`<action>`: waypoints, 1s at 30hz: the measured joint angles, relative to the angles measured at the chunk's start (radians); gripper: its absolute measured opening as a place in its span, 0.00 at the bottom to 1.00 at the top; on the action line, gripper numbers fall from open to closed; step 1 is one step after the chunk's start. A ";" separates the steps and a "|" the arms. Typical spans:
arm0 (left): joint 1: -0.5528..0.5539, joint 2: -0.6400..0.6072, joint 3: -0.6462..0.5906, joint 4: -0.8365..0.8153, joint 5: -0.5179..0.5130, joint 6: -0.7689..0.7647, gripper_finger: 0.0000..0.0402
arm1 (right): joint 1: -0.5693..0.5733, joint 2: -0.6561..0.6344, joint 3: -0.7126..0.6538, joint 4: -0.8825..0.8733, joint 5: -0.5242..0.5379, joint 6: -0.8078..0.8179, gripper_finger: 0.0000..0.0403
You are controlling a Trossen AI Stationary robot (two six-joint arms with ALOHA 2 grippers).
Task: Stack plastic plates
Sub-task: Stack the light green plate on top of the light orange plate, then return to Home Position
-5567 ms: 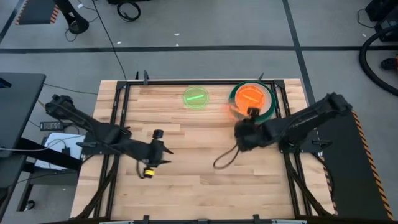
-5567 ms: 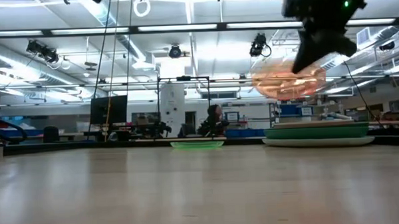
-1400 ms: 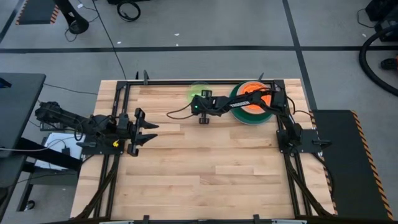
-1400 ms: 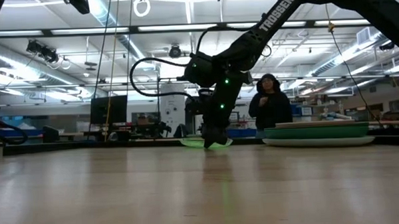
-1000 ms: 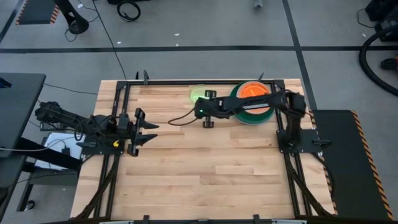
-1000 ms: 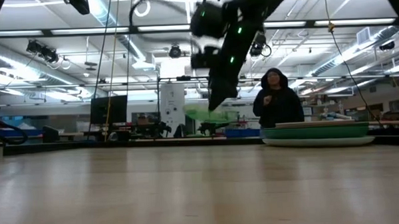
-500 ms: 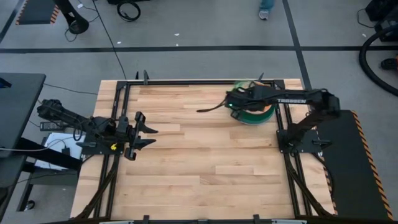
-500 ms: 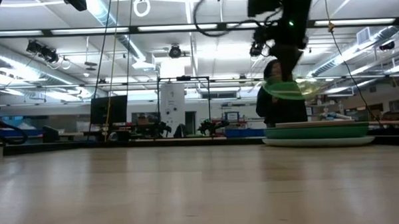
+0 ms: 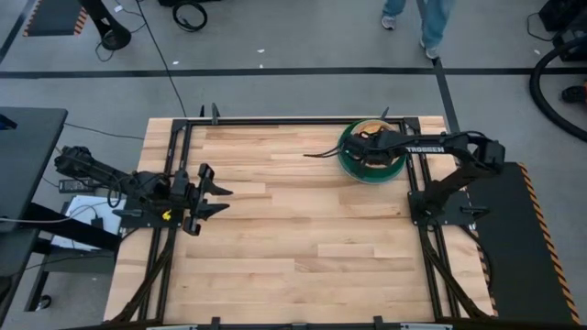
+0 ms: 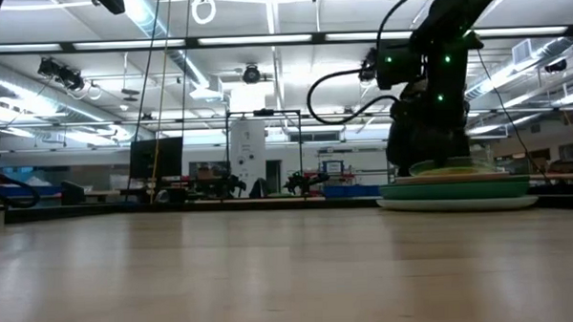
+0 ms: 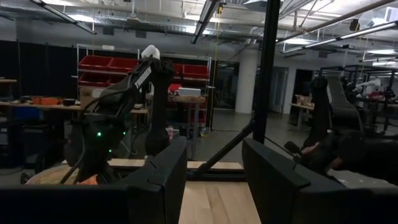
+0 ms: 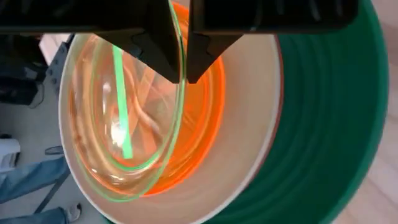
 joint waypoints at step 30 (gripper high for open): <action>0.374 0.045 -0.129 -0.015 0.085 -0.068 0.40 | 0.094 -0.533 -0.510 1.018 -0.722 -0.245 0.23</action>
